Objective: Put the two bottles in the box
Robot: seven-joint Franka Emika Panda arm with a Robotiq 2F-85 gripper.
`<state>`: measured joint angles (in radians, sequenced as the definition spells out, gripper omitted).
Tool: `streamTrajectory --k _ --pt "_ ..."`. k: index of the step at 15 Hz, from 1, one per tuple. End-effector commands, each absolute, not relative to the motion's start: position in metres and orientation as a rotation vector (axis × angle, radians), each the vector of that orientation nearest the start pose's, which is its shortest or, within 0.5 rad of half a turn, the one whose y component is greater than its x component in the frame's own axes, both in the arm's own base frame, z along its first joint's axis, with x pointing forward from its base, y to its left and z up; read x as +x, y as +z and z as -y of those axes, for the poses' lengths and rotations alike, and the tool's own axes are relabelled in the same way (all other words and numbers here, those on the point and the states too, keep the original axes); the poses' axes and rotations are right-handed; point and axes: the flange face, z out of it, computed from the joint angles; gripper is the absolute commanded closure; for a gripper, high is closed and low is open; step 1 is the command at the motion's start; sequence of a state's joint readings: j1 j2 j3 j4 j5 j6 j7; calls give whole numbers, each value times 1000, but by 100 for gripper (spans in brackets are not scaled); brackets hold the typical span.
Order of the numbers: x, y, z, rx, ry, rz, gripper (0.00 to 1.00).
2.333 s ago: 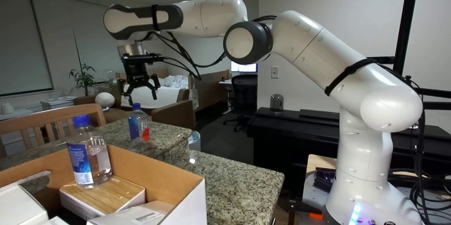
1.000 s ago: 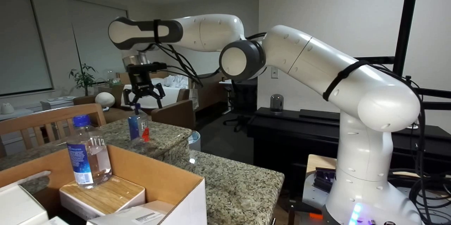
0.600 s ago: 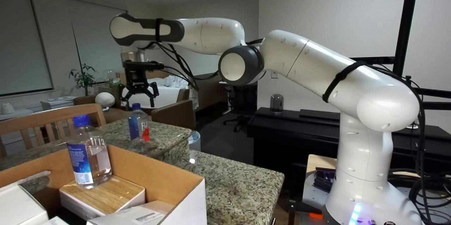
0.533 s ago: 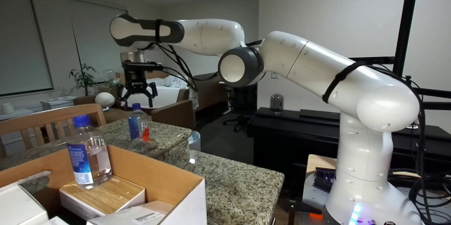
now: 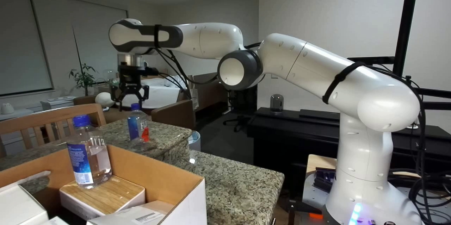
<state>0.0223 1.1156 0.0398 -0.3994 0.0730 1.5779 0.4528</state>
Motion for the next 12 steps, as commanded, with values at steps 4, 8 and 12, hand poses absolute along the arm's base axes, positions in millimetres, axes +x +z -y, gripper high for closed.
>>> streamTrajectory --k 4,8,12 --pt "795 403 -37 -2971 -101 -701 72" --pt "794 401 -34 -2981 -81 -737 91" --pt "793 398 -30 -2979 -67 -791 69"
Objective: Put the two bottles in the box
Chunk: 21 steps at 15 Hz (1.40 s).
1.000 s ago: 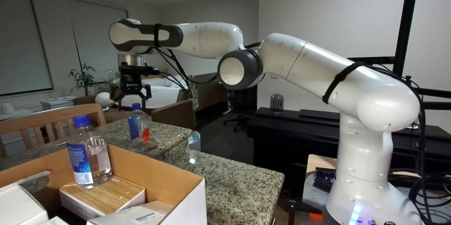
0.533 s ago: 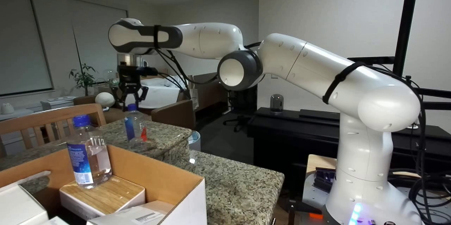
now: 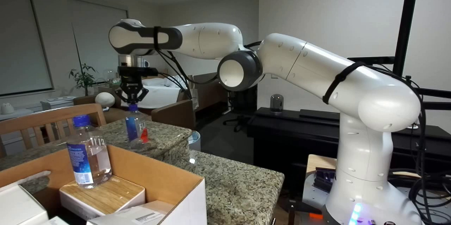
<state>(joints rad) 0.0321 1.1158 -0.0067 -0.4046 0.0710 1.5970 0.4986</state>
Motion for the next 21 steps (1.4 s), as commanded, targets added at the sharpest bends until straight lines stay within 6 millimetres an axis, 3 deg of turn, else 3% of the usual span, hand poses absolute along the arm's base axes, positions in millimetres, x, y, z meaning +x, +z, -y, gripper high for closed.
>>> streamTrajectory --k 1,11,13,15,16,21 --pt "793 397 -30 -2977 -61 -800 68" --pt "774 395 -44 -3017 155 -797 5" --pt "770 392 -46 -3025 210 -799 0" --pt "767 388 -47 -3029 258 -802 33" --pt "765 385 -46 -3028 286 -800 34" --pt "760 385 -47 -3032 334 -825 65"
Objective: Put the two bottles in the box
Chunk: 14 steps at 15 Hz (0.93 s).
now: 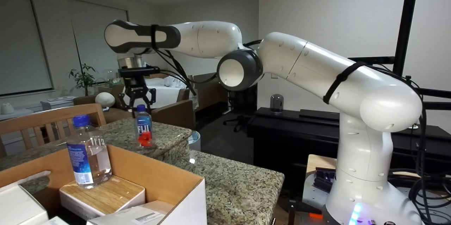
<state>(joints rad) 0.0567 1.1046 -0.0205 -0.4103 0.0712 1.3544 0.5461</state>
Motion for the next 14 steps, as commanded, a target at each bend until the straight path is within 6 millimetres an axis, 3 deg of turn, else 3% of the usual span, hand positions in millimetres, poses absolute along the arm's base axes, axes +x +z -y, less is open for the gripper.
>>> streamTrajectory --k 1,3,8,12,14 --pt "760 387 -48 -3032 335 -835 72" --pt "759 388 -49 -3030 346 -848 82" --pt "754 392 -50 -3021 387 -873 82" --pt "737 419 -55 -3007 498 -837 82" --pt "727 444 -59 -3008 511 -825 82"
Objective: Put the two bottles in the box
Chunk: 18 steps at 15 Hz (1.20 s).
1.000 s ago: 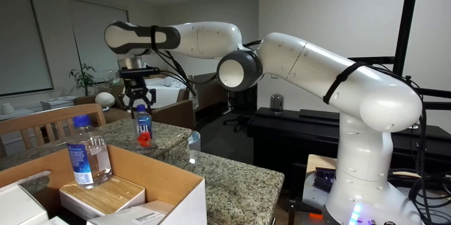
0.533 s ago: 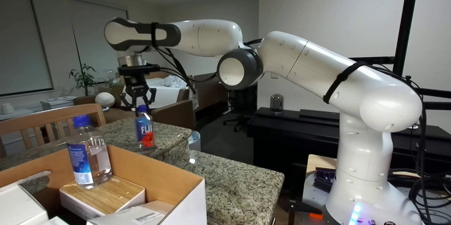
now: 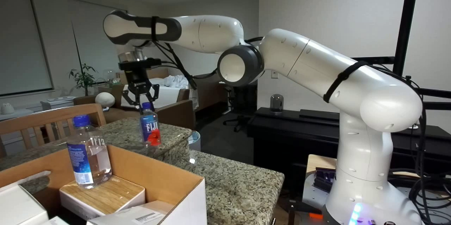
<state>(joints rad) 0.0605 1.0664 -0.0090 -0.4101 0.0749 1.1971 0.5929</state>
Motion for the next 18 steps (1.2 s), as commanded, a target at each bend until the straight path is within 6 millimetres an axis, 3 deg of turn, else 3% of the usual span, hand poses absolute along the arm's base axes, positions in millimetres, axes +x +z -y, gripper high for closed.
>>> streamTrajectory --k 1,7,10,13,15,18 --pt "721 460 -61 -3009 506 -819 82" --pt "681 551 -87 -3034 455 -728 83" --pt "653 580 -110 -3068 533 -593 83" --pt "627 608 -125 -3101 551 -569 83" --pt "612 629 -129 -3112 540 -585 83" --pt "597 661 -118 -3084 486 -648 83"
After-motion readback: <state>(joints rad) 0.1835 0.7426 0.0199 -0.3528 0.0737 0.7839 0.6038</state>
